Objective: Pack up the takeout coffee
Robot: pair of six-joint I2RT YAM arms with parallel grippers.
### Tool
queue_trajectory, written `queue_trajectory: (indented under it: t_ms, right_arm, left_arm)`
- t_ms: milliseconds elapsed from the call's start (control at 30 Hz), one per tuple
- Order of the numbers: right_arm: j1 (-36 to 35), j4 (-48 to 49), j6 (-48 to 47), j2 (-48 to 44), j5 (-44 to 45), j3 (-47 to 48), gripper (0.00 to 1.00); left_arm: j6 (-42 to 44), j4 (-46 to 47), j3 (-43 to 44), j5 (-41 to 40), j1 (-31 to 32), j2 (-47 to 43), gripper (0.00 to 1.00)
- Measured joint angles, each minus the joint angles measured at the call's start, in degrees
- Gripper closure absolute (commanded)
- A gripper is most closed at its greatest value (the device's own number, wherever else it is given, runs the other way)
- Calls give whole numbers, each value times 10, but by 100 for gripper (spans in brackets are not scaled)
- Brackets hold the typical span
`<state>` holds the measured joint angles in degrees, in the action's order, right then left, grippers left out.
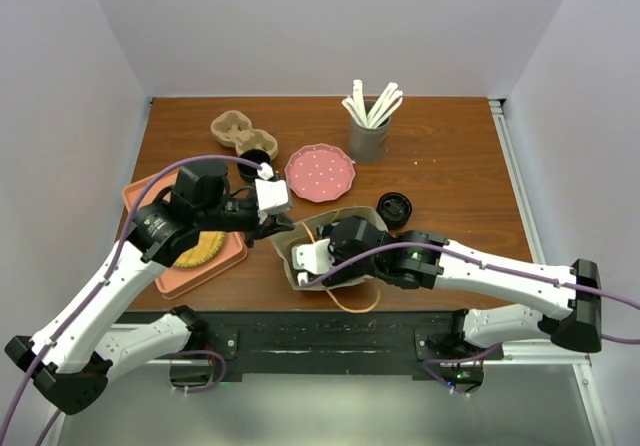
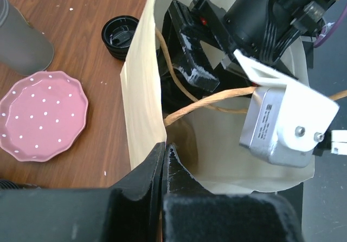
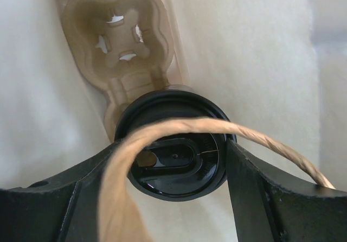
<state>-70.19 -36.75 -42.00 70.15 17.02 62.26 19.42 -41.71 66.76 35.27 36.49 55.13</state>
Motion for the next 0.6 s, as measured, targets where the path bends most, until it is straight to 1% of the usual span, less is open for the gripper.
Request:
queue_trajectory:
  t_ms: [200,400,600]
  right_arm:
    - [0,5,30,-9,-10,0,56]
    - [0,27,55,-7,-15,0,56]
    - [0,61,71,17,-15,-1,56]
  left_arm:
    - [27,-11,9,-28,0,-5,100]
    - [73,-30,54,-82,2,-4,100]
    - [78,-23,63,-87,3,-3,100]
